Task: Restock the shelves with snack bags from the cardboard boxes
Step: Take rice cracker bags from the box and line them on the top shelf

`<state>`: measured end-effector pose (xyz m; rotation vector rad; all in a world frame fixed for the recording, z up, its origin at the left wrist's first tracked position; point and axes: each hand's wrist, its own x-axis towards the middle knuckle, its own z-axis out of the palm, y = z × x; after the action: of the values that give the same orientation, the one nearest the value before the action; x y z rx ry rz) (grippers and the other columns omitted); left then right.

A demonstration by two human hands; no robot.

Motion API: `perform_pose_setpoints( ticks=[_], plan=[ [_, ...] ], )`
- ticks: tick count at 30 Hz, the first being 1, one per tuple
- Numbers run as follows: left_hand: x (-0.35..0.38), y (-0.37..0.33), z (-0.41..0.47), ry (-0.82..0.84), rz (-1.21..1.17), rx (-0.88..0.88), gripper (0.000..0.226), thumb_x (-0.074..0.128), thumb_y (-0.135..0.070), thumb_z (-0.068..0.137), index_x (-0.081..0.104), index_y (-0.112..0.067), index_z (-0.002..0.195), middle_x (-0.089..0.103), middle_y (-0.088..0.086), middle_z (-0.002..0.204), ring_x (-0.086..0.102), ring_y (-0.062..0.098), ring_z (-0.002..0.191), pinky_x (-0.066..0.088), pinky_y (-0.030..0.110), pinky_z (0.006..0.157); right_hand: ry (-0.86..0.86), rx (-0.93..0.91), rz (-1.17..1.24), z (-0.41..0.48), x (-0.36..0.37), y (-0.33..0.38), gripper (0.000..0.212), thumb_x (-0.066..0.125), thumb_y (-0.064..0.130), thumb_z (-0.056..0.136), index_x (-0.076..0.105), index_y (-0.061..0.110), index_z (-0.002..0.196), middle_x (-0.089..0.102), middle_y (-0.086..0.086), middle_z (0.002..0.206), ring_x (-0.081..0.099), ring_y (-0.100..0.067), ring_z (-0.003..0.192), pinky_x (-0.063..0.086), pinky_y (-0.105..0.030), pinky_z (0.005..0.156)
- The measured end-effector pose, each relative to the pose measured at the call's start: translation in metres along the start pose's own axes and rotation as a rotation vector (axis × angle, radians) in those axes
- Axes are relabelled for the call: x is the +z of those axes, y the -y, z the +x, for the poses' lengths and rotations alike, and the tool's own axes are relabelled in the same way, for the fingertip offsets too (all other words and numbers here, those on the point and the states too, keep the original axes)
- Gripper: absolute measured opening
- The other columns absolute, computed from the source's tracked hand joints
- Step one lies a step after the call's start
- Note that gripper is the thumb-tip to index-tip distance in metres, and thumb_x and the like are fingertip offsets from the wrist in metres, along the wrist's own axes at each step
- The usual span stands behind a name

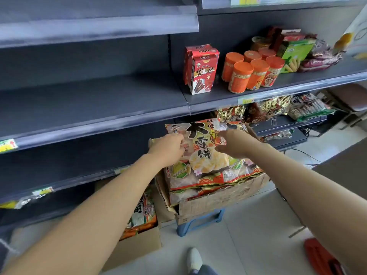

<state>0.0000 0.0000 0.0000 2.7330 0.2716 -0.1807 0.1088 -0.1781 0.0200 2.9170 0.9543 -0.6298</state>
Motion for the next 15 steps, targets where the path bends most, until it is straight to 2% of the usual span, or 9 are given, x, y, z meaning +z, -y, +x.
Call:
perform_pose_setpoints(
  ticks=[3, 5, 7, 10, 11, 12, 13, 15],
  plan=[
    [0.020, 0.004, 0.019, 0.068, -0.033, -0.155, 0.033, 0.051, -0.030, 0.096, 0.053, -0.012, 0.123, 0.058, 0.009, 0.118, 0.060, 0.024, 0.098, 0.050, 0.037, 0.082, 0.096, 0.047, 0.048, 0.025, 0.013, -0.009, 0.061, 0.051, 0.040, 0.095, 0.032, 0.010, 0.145, 0.050, -0.016, 0.138, 0.052, -0.034, 0.121, 0.046, -0.037, 0.092],
    [0.030, 0.005, 0.026, 0.138, -0.122, -0.271, 0.055, 0.053, -0.035, 0.095, 0.037, -0.011, 0.141, 0.054, 0.011, 0.131, 0.058, 0.026, 0.111, 0.050, 0.038, 0.089, 0.157, 0.078, 0.101, 0.036, 0.023, -0.011, 0.069, 0.051, 0.044, 0.094, 0.025, 0.008, 0.148, 0.049, -0.018, 0.139, 0.050, -0.035, 0.123, 0.045, -0.040, 0.096],
    [0.037, 0.006, 0.034, 0.212, -0.264, -0.388, 0.075, 0.056, -0.040, 0.093, 0.017, -0.011, 0.150, 0.054, 0.011, 0.129, 0.056, 0.026, 0.113, 0.047, 0.037, 0.092, 0.183, 0.117, 0.190, 0.046, 0.031, -0.014, 0.078, 0.052, 0.047, 0.092, 0.018, 0.008, 0.149, 0.046, -0.021, 0.140, 0.048, -0.037, 0.124, 0.045, -0.043, 0.099],
    [0.038, 0.006, 0.041, 0.228, -0.494, -0.532, 0.094, 0.063, -0.043, 0.088, 0.003, -0.010, 0.152, 0.032, 0.012, 0.152, 0.042, 0.029, 0.133, 0.039, 0.036, 0.104, 0.204, 0.173, 0.342, 0.057, 0.036, -0.015, 0.092, 0.058, 0.048, 0.088, 0.001, 0.013, 0.152, 0.040, -0.023, 0.145, 0.054, -0.037, 0.115, 0.051, -0.045, 0.094],
    [0.039, 0.007, 0.043, 0.218, -0.587, -0.586, 0.098, 0.066, -0.041, 0.086, 0.002, -0.009, 0.152, 0.028, 0.011, 0.154, 0.038, 0.029, 0.136, 0.036, 0.036, 0.106, 0.213, 0.190, 0.394, 0.060, 0.037, -0.015, 0.097, 0.061, 0.047, 0.087, -0.004, 0.016, 0.152, 0.039, -0.023, 0.146, 0.056, -0.036, 0.109, 0.054, -0.045, 0.088],
    [0.038, 0.007, 0.044, 0.198, -0.678, -0.624, 0.097, 0.070, -0.038, 0.084, 0.007, -0.007, 0.151, 0.032, 0.012, 0.152, 0.040, 0.029, 0.134, 0.037, 0.036, 0.105, 0.217, 0.207, 0.431, 0.061, 0.036, -0.013, 0.101, 0.063, 0.045, 0.086, -0.009, 0.018, 0.152, 0.037, -0.023, 0.148, 0.056, -0.036, 0.109, 0.056, -0.045, 0.085],
    [0.039, 0.008, 0.045, 0.190, -0.760, -0.661, 0.090, 0.073, -0.034, 0.082, 0.018, -0.006, 0.148, 0.041, 0.012, 0.145, 0.045, 0.027, 0.129, 0.040, 0.036, 0.101, 0.212, 0.219, 0.458, 0.062, 0.035, -0.012, 0.104, 0.066, 0.042, 0.086, -0.013, 0.019, 0.151, 0.034, -0.022, 0.150, 0.053, -0.037, 0.116, 0.055, -0.046, 0.087],
    [0.040, 0.012, 0.046, 0.178, -0.832, -0.646, 0.059, 0.075, -0.025, 0.081, 0.047, -0.010, 0.131, 0.058, 0.008, 0.129, 0.056, 0.023, 0.112, 0.045, 0.033, 0.091, 0.185, 0.234, 0.522, 0.060, 0.033, -0.010, 0.108, 0.069, 0.036, 0.085, -0.015, 0.020, 0.151, 0.031, -0.019, 0.152, 0.045, -0.039, 0.128, 0.049, -0.049, 0.096]
  ],
)
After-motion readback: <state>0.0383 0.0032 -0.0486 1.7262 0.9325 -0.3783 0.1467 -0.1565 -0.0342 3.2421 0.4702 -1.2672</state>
